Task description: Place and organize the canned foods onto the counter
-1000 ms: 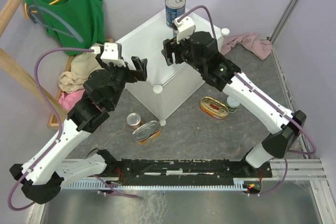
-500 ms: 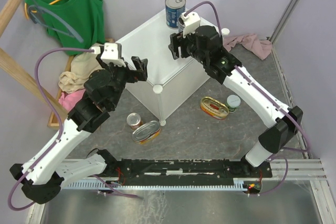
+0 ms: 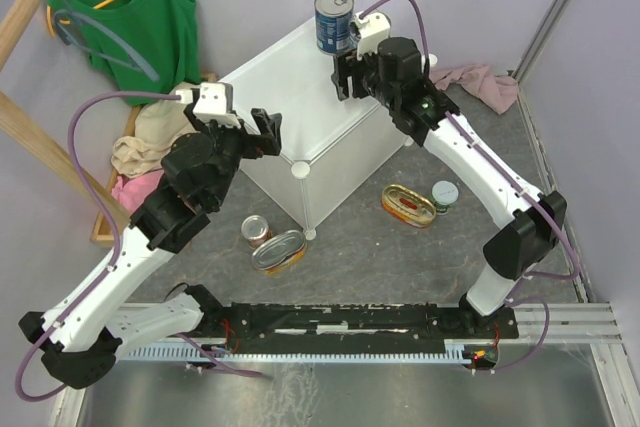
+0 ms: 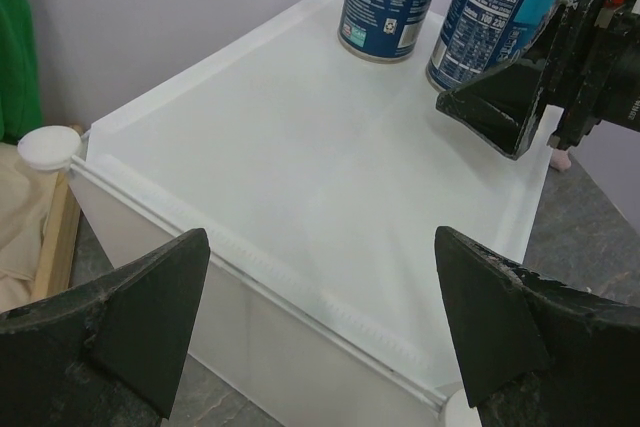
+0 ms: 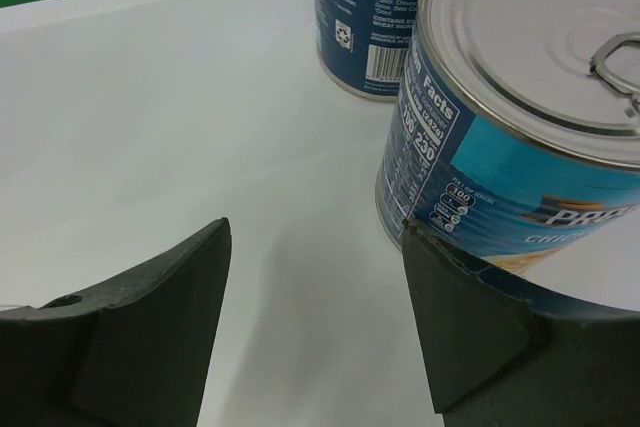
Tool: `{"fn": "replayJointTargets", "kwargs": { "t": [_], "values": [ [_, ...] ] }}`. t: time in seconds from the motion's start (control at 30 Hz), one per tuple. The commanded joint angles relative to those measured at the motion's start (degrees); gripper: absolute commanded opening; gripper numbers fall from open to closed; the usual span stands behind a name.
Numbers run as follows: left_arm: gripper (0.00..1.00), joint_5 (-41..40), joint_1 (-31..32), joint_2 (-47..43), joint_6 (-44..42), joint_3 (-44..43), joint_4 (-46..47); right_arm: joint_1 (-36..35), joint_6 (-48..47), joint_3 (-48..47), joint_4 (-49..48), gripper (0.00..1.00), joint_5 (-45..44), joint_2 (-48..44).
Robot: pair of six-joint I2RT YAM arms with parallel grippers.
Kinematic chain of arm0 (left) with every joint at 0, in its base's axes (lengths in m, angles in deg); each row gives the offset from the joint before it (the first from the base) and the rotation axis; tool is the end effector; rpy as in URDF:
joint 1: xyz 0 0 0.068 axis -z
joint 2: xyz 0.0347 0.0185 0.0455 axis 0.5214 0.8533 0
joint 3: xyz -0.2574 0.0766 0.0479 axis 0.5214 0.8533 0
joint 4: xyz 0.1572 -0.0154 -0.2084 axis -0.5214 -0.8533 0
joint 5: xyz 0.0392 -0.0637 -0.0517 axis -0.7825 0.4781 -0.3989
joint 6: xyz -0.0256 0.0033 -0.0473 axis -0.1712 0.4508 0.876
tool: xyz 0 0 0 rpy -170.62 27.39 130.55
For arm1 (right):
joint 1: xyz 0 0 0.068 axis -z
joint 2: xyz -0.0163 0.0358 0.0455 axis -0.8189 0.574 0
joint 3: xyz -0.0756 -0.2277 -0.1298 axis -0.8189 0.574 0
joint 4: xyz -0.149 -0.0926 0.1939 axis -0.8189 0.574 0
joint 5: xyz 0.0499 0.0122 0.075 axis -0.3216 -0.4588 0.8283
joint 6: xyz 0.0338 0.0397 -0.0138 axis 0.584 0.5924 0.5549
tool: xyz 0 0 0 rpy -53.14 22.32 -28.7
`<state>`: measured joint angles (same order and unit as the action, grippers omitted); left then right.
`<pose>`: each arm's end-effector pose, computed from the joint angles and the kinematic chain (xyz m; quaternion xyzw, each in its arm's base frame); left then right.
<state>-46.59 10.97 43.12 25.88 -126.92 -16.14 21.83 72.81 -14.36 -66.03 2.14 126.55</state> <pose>0.1526 -0.1158 0.4469 0.0198 0.7005 -0.1405 0.6994 0.3369 0.2158 0.4287 -0.1604 0.7605 0.1660 0.6069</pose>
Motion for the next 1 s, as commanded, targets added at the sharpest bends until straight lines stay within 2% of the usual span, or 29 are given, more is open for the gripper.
{"fn": "replayJointTargets", "kwargs": {
  "t": [0.0,0.63,0.77,0.97],
  "values": [
    [1.00,-0.06,-0.03,-0.82,1.47,0.63,2.09,1.85,-0.50,-3.30,-3.60,0.78,-1.41,0.44],
    [1.00,0.24,-0.03,-1.25,2.34,1.17,1.35,5.28,0.55,-4.03,-2.05,0.78,0.33,-0.71],
    [1.00,0.62,0.01,-0.72,2.26,0.44,0.52,5.27,0.71,-0.24,-1.73,0.78,7.47,-5.81],
    [0.99,1.93,-0.05,-0.36,3.47,-0.53,-1.00,5.76,1.95,6.92,-0.13,0.82,24.13,-17.53]
  ]
}}
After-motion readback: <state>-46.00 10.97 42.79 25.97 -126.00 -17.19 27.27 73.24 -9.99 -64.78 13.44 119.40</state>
